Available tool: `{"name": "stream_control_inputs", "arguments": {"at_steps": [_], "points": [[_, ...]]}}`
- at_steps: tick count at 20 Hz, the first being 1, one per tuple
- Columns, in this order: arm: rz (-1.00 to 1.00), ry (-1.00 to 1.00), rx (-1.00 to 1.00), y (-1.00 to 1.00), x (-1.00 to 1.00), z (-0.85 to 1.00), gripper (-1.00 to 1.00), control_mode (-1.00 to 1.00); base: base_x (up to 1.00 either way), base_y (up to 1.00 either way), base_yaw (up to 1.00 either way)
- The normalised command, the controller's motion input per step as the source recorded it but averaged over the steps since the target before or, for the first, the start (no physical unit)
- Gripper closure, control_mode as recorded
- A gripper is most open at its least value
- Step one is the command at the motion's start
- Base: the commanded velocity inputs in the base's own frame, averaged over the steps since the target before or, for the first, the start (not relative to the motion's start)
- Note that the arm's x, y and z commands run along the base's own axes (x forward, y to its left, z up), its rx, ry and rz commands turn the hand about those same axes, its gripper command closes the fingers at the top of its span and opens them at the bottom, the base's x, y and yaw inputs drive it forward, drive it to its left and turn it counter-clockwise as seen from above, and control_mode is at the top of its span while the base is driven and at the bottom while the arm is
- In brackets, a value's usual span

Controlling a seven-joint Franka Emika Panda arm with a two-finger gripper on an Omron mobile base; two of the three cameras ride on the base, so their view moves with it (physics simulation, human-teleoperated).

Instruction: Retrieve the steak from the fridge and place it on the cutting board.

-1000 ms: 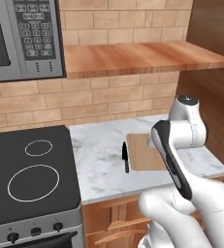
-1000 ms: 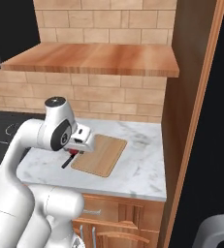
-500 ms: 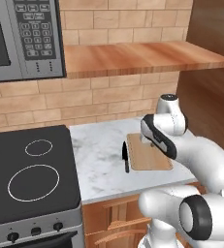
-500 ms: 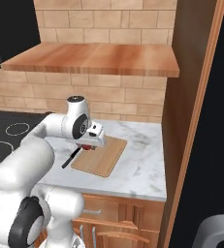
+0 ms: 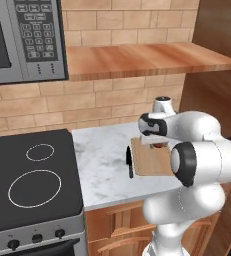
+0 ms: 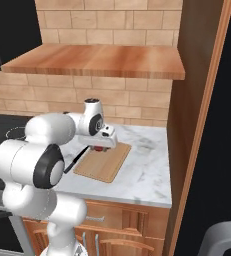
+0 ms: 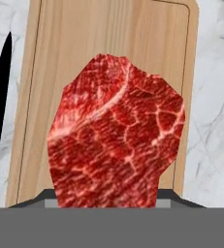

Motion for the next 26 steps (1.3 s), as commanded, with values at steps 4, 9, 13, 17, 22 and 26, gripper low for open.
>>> {"name": "stream_control_inputs", "arguments": {"at_steps": [4,9,13,17,22,26], "points": [[0.0,0.0,0.0,-0.04,0.16,-0.57,1.0,-1.0,0.0,0.0,0.0],[0.0,-0.06,0.0,-0.01,0.0,-0.54,1.0,-1.0,0.0,0.0,0.0],[0.01,-0.09,0.0,0.0,0.07,-0.43,1.0,-1.0,0.0,0.0,0.0],[0.01,-0.1,0.0,0.0,0.08,-0.31,1.0,-1.0,0.0,0.0,0.0],[0.0,-0.02,0.01,0.0,0.04,-0.17,1.0,-1.0,0.0,0.0,0.0],[0.0,0.0,0.0,0.0,0.0,-0.09,1.0,-1.0,0.0,0.0,0.0]]}}
